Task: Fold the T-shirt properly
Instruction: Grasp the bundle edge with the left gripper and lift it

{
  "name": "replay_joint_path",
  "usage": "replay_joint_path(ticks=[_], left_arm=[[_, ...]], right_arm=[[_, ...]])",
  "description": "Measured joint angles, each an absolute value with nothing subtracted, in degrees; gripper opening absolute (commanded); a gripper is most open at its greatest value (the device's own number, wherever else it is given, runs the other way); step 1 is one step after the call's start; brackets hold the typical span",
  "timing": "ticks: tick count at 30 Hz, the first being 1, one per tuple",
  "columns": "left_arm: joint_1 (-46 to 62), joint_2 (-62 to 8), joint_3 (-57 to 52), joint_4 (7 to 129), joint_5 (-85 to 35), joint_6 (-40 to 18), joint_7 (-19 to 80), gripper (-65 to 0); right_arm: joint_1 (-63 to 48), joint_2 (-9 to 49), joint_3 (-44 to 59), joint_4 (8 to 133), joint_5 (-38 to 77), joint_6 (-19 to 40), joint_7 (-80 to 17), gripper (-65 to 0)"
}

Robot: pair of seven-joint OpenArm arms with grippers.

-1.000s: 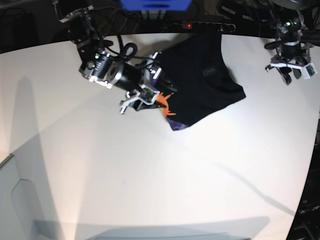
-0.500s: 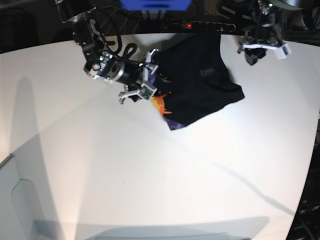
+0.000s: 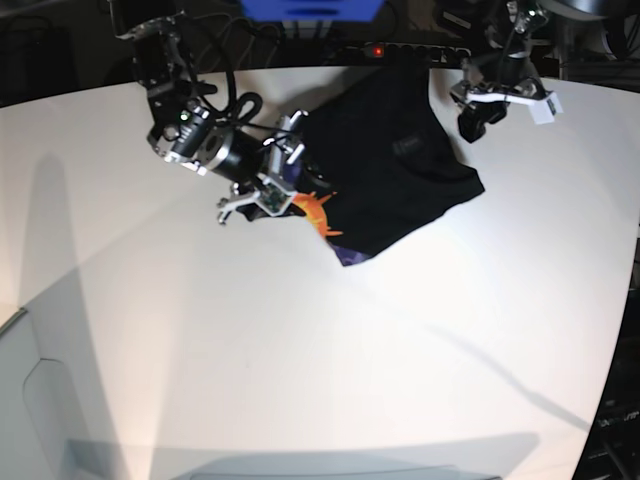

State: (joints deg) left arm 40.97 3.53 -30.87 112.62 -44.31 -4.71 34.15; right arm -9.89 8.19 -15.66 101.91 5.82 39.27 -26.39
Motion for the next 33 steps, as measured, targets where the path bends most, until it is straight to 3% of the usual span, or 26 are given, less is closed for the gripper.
replay_joint_path(ticks=[6, 20, 25, 29, 33], left_arm=[[40.10, 3.51, -25.30, 112.60, -44.42, -4.69, 34.50, -29.5], [34.83, 3.31, -25.02, 102.61, -44.69, -4.43, 33.58, -29.8], [34.20, -1.37, -21.89, 99.09, -46.02, -6.09, 30.96, -30.1], [32.32, -4.14, -18.09, 96.84, -46.04, -6.28, 30.37, -41.3], [31.57, -4.03, -16.86, 95.72, -46.37, -6.22, 30.50, -62.8]], right_arm=[[-9.45, 7.62, -15.00, 101.73, 5.82, 39.27, -26.35, -30.4], [-9.26, 7.92, -15.00, 101.67, 5.80, 39.27, -26.79, -30.4], [-9.26, 7.94, -14.98, 101.67, 5.80, 39.24, -26.79, -30.6], [-9.26, 7.90, -15.05, 101.67, 5.78, 39.27, -26.85, -30.6], [-9.13, 7.88, -15.00, 101.69, 5.80, 39.27, -26.81, -30.6]])
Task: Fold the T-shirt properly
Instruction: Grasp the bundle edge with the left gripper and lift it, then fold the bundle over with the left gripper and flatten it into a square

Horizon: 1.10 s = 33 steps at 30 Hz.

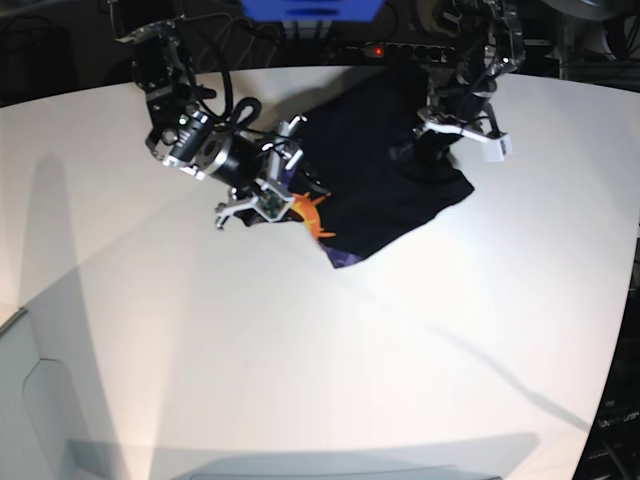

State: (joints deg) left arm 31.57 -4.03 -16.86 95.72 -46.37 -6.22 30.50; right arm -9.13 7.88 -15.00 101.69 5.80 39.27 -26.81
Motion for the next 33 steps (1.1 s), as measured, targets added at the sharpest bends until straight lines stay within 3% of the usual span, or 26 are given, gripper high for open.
replay_joint_path(ticks=[1, 8, 18, 22, 26, 33], left_arm=[[31.55, -3.97, -16.78, 95.72, -46.54, -6.22, 30.61, -65.0], [28.67, -9.32, -13.45, 95.70, -39.72, -6.94, 31.94, -65.0], [5.69, -24.23, 13.32, 88.55, -21.63, -6.92, 31.51, -65.0], [-6.26, -26.85, 27.14, 85.30, -15.40, -15.84, 32.53, -65.0], [-16.14, -24.08, 38.72, 80.62, -8.69, -25.39, 31.51, -65.0], [-28.18, -13.98, 48.45, 68.31, 1.56, -32.01, 29.98, -65.0]], right_arm=[[-9.10, 7.90, -14.92, 101.69, 5.78, 39.27, -26.81, -30.6], [-8.49, 7.51, -7.35, 101.69, 5.37, 39.29, -27.00, -30.6], [-7.79, 1.08, 8.99, 101.69, 5.45, 39.29, -26.98, -30.6], [-7.70, 0.91, 13.06, 101.67, 5.39, 39.29, -27.00, -30.6], [-8.23, 0.62, 15.75, 101.69, 5.43, 39.29, -26.92, -30.6], [-10.55, -0.71, 22.33, 101.75, 5.45, 39.29, -26.83, -30.6]])
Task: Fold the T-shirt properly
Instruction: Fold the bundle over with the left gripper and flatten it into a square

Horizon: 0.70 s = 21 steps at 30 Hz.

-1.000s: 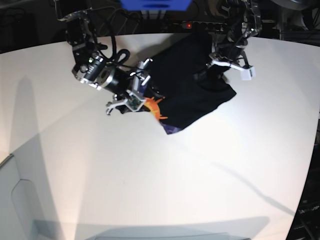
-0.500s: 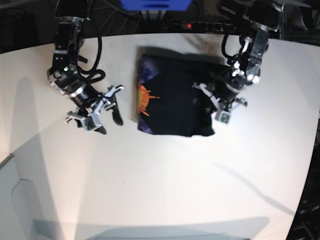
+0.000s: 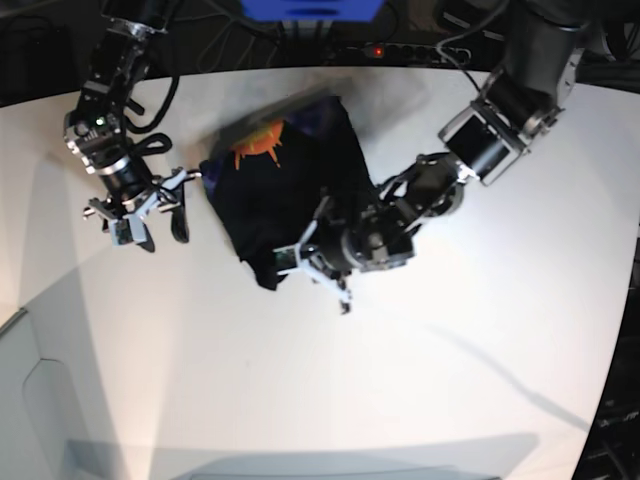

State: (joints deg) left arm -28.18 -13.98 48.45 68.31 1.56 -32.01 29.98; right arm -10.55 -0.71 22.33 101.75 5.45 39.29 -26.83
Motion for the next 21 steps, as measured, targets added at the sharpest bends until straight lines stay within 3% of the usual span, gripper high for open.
replay_joint_path(ticks=[6, 15, 18, 21], left_arm=[[-34.48, -8.03, 54.78, 61.73, 3.25, -32.73, 31.44, -63.4], [-39.24, -3.20, 64.07, 58.92, 4.58, -31.70, 32.60, -36.7], [-39.48, -2.96, 64.10, 59.35, 4.43, -31.73, 32.27, -31.8], [-40.62, -3.03, 63.99, 59.31, 3.68, -32.56, 32.38, -31.8]], right_arm=[[-12.12, -0.84, 24.56, 101.75, 5.50, 39.24, -26.22, -30.6], [-13.52, -1.10, 24.49, 101.75, 5.37, 39.29, -26.61, -30.6], [-13.54, -1.10, 24.49, 101.75, 5.39, 39.29, -26.61, -30.6], [-13.54, -1.10, 25.15, 101.75, 5.39, 39.29, -26.61, -30.6]])
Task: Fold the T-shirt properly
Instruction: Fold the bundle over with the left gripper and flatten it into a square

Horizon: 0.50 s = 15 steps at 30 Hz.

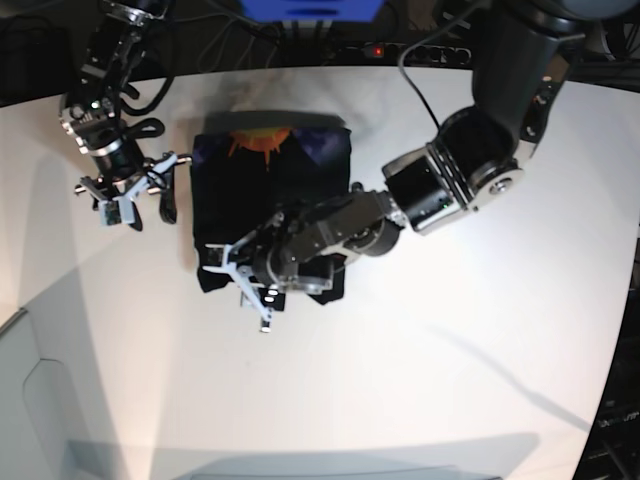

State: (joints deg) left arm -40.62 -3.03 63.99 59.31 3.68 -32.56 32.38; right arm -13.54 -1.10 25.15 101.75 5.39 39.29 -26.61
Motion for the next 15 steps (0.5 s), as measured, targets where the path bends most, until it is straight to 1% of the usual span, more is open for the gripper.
replay_joint_path(ticks=[3, 6, 9, 12, 15], left_arm=[[-40.42, -3.31, 59.92, 59.48, 3.33, -33.63, 32.73, -31.8], [-40.01, -3.97, 53.52, 61.36, 3.46, -34.09, 33.98, -31.8], [-40.05, -4.91, 45.98, 66.57, 3.55, -34.02, 34.02, -31.8], [-40.21, -6.68, 40.69, 71.18, 3.49, -33.85, 34.06, -31.8], [-37.78, -10.74, 35.55, 78.50, 3.38, -33.89, 34.50, -31.8]], right_arm=[[-13.54, -1.43, 25.23, 101.75, 5.41, 39.29, -26.79, -30.6], [-13.76, -2.07, 24.91, 103.18, 5.26, 39.33, -27.03, -30.6], [-14.59, -3.66, 24.91, 107.37, 5.37, 39.27, -26.44, -30.7], [-14.98, -5.82, 24.69, 110.32, 5.58, 39.29, -26.92, -31.0], [-17.15, -7.75, 23.46, 112.73, 5.85, 39.24, -26.06, -34.5]])
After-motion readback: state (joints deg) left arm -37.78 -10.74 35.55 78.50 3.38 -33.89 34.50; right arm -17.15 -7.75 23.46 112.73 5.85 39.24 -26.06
